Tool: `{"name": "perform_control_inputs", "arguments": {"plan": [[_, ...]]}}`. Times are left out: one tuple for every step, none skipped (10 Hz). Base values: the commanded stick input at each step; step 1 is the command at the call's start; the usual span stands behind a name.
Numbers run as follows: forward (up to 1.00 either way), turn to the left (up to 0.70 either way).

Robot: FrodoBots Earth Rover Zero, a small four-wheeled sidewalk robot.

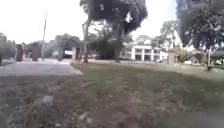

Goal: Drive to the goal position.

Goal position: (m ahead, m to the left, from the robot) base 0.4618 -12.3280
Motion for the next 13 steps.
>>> {"name": "perform_control_inputs", "arguments": {"plan": [[0.70,-0.35],[0.70,-0.35],[0.70,-0.35],[0.70,-0.35],[0.70,-0.35],[0.70,-0.35],[0.70,-0.35],[0.70,-0.35],[0.70,-0.27],[0.70,0.00],[0.70,0.00],[0.70,0.00],[0.70,0.00]]}}
